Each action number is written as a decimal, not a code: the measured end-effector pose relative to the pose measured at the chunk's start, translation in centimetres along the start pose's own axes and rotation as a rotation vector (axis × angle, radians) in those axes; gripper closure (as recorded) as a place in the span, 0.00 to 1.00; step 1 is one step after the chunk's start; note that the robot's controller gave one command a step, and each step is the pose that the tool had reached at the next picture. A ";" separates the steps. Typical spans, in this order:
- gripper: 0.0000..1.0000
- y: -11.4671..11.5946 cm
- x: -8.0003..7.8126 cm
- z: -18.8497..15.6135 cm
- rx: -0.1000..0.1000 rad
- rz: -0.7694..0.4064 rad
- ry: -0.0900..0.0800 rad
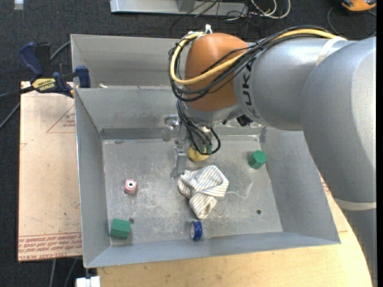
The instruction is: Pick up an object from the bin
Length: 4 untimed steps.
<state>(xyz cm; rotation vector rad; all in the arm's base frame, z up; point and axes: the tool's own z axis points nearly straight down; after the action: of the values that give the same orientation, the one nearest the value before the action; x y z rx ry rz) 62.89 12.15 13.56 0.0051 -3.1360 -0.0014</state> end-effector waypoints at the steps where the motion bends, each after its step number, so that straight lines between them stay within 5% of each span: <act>1: 0.00 -0.1 -0.2 -0.5 -0.001 0.003 -0.007; 2: 0.00 -6.7 -0.9 4.5 0.003 0.021 0.002; 3: 0.00 -5.4 1.7 3.7 -0.001 -0.048 -0.008; 4: 0.00 -8.0 2.8 5.4 0.000 -0.452 -0.003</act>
Offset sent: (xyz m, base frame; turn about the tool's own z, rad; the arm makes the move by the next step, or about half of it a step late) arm 0.0095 -0.0627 -0.0415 0.0131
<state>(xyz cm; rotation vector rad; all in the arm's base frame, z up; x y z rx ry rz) 60.12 4.19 8.19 0.7084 -3.0585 -0.0040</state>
